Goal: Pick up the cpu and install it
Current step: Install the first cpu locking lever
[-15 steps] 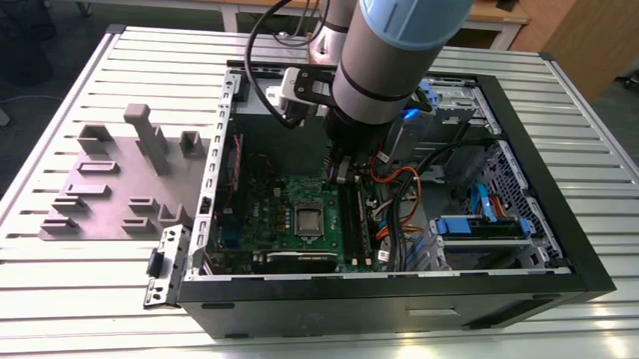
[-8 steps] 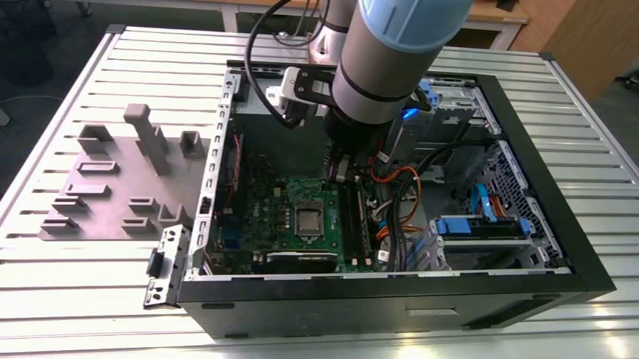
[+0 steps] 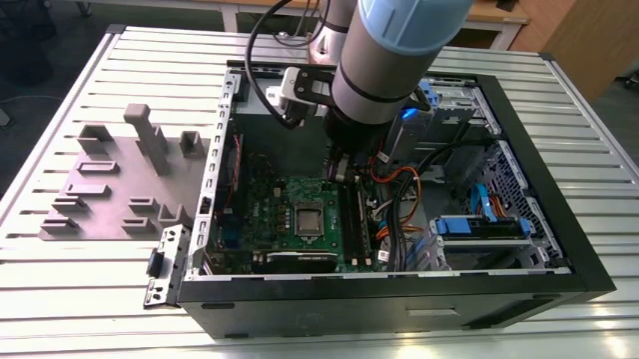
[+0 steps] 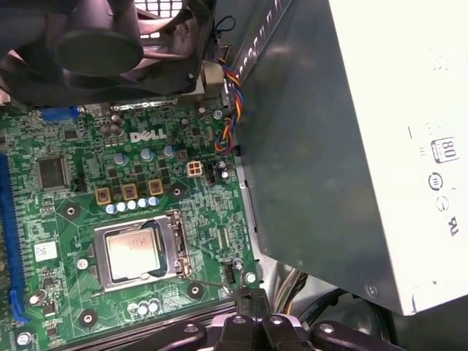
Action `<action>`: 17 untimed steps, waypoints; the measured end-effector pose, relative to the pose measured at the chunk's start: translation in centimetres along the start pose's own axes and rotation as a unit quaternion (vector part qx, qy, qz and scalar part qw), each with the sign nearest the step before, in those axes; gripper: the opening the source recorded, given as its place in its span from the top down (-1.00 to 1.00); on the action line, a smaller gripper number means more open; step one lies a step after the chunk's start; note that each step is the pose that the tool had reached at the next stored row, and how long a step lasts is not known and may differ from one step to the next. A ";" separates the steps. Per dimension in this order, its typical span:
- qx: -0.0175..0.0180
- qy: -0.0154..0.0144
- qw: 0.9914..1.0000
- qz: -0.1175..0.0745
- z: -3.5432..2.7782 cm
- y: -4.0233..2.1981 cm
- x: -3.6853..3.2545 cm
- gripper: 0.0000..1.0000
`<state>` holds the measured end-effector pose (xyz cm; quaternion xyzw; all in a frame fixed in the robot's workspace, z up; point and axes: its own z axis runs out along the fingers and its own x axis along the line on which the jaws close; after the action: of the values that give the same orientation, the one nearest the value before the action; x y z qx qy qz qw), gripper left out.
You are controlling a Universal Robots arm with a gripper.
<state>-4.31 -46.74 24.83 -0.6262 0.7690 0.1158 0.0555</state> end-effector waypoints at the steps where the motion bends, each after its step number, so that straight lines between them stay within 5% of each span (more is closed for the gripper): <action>1: 0.000 0.000 1.000 0.000 0.05 0.00 0.00 0.79; 9: -0.002 -0.010 1.000 -0.001 0.56 0.13 -0.06 0.79; 17: -0.003 -0.011 1.000 -0.001 1.09 0.61 0.03 0.79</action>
<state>-4.98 -46.39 23.83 -0.6257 0.7675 0.1249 0.0628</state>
